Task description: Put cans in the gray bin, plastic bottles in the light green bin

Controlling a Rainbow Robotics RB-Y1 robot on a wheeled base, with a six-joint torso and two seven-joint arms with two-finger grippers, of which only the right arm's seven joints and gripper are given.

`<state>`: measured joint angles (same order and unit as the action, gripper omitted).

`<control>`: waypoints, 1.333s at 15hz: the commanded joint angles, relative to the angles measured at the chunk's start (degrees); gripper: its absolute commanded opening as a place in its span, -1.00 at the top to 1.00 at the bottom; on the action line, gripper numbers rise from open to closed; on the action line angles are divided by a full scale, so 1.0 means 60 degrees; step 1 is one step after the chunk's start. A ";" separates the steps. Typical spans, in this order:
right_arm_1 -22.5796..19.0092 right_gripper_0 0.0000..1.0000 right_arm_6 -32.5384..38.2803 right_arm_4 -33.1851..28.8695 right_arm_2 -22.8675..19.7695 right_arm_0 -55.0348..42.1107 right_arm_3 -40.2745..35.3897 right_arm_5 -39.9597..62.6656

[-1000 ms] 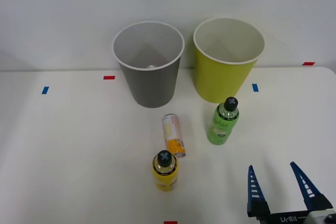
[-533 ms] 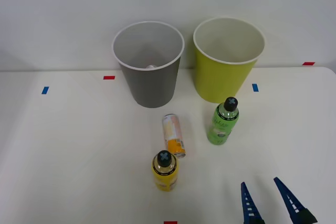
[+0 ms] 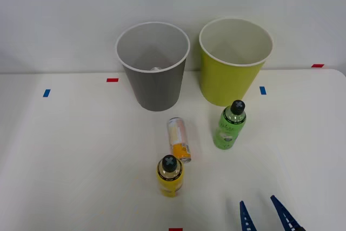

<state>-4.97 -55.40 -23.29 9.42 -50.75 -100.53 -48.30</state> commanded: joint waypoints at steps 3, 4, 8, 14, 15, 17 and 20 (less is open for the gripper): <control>0.0242 -0.52 -0.1358 0.0074 -0.0368 0.0241 0.1008 -0.1135; 0.0212 -0.51 -0.1724 0.0088 -0.0397 0.0226 0.1008 -0.1135; 0.0154 -0.50 -0.1973 0.0074 -0.0441 0.0402 0.1008 -0.1120; 0.0095 -0.51 -0.1988 0.0074 -0.0412 0.0402 0.1008 -0.1135; 0.0095 -0.50 -0.1988 0.0074 -0.0412 0.0402 0.1008 -0.1135; 0.0095 -0.50 -0.1988 0.0074 -0.0412 0.0402 0.1008 -0.1135; 0.0095 -0.50 -0.1988 0.0074 -0.0412 0.0402 0.1008 -0.1135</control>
<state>-4.39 -67.32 -22.85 6.93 -48.34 -94.48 -55.11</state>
